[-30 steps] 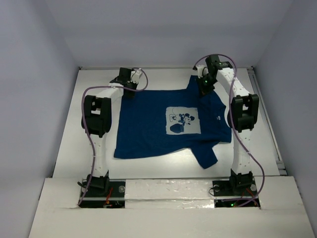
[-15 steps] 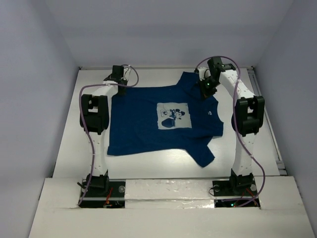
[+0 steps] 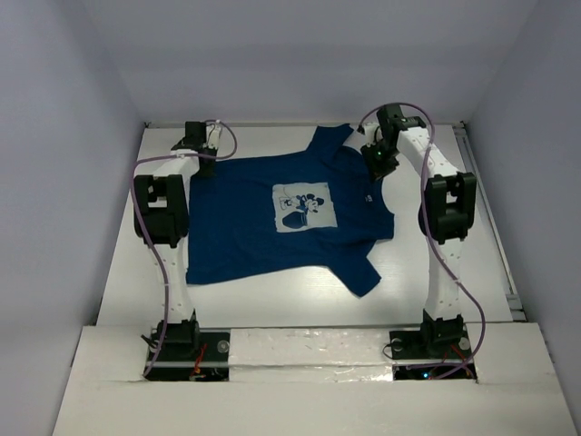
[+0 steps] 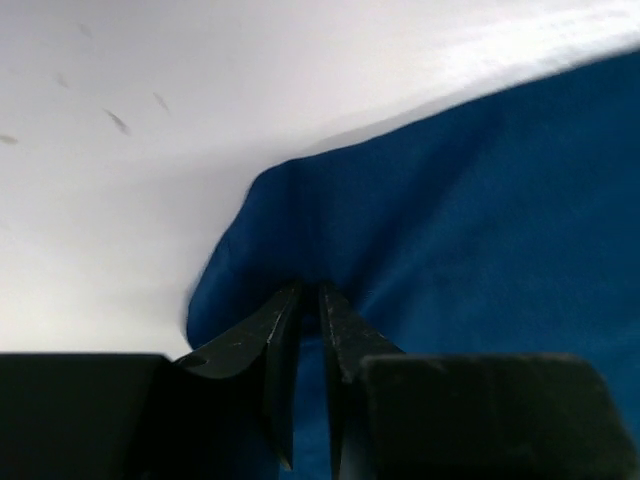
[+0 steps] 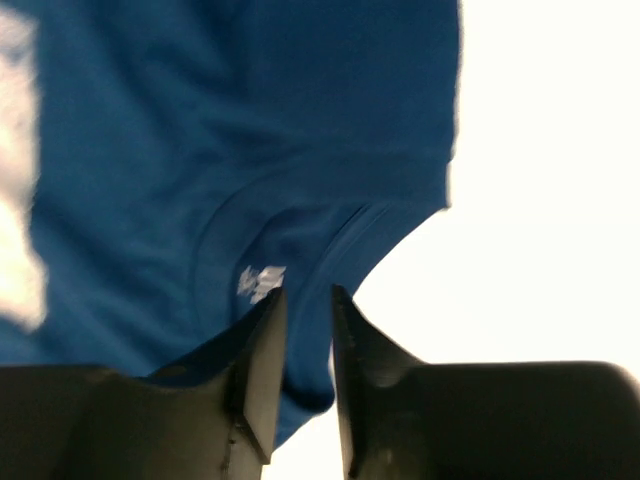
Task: Fold and stack the t-shirts
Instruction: Flatten out the tshirt
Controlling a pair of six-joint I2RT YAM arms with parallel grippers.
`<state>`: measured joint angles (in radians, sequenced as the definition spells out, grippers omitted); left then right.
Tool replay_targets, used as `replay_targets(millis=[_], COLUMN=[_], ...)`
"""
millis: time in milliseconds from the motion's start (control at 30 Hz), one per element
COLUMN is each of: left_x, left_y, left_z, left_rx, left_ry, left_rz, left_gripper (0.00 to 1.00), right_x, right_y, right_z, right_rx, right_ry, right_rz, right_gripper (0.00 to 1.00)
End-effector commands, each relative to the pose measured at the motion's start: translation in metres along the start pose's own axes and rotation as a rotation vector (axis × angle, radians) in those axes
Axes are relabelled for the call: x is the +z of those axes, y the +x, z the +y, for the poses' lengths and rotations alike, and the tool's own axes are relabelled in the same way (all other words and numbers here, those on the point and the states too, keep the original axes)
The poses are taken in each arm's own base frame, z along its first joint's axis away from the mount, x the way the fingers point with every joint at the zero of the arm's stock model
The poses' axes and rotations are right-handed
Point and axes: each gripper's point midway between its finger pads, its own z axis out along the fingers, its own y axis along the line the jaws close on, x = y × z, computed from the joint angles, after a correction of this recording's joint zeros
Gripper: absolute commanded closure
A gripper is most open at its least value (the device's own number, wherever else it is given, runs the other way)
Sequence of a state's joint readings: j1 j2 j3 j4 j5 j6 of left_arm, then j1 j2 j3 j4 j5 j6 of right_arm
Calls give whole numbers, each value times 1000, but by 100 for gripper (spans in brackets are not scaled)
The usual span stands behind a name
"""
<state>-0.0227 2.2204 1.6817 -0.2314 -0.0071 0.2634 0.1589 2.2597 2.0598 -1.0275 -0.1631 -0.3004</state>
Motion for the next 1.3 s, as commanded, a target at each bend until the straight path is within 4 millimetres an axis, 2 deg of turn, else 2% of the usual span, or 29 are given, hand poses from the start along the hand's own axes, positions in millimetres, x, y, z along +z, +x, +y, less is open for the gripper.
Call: replay_targets(millis=[0,33,100,133,200,233,300,333,367,400,433,467,500,533,700,833,933,1133,1233,1267], left_x=[-29,-33,-41,-42,-43,-44,-48,-48,-53,-55,-58,-60,-61,-65,-63,-54,-47,-42,-39,-40], left_y=[-5,-10,-19,-18,-18,-16,-17,-12,-15,-16,-16,-18,-20,-24,-28,-21,-15,-7,-2,-2], left_z=[-18,-18,-23,-25,-31,-38,-51,-61,-63,-68,-66,-69,-64,-61,-48,-36,-19,-24,-24,-24], left_rx=[-11,-14,-23,-23,-24,-19,-7,4,13,25,22,29,28,26,31,47,64,64,62,65], left_ry=[112,120,153,167,198,213,267,284,274,269,258,249,224,213,138,65,-35,-12,-12,-10], left_rz=[-17,-28,-49,-40,-36,-26,-35,-33,-45,-49,-53,-56,-57,-67,-67,-46,-35,-19,-3,-4], left_gripper=[87,86,86,85,85,85,86,86,86,86,85,85,85,85,86,87,88,88,87,86], right_x=[-16,-21,-26,-27,-33,-35,-38,-35,-32,-23,-16,-10,2,8,26,41,42,43,42,41], right_y=[-42,-56,-65,-80,-94,-100,-115,-117,-119,-112,-107,-98,-84,-78,-43,-21,-16,2,16,20], right_z=[-23,-28,-41,-47,-62,-64,-64,-61,-58,-42,-30,-26,-9,0,32,33,36,43,47,54], right_rx=[-27,-29,-27,-31,-27,-29,-34,-36,-38,-43,-49,-49,-62,-68,-78,-53,-63,-31,-16,-25], right_ry=[115,134,195,219,296,307,302,283,258,164,131,105,42,16,-78,-78,-73,-103,-112,-120], right_rz=[-119,-153,-158,-194,-233,-255,-311,-317,-320,-293,-264,-230,-169,-144,-26,41,47,111,148,156], right_gripper=[65,60,57,56,54,50,49,50,53,56,64,71,76,79,78,79,79,80,83,84])
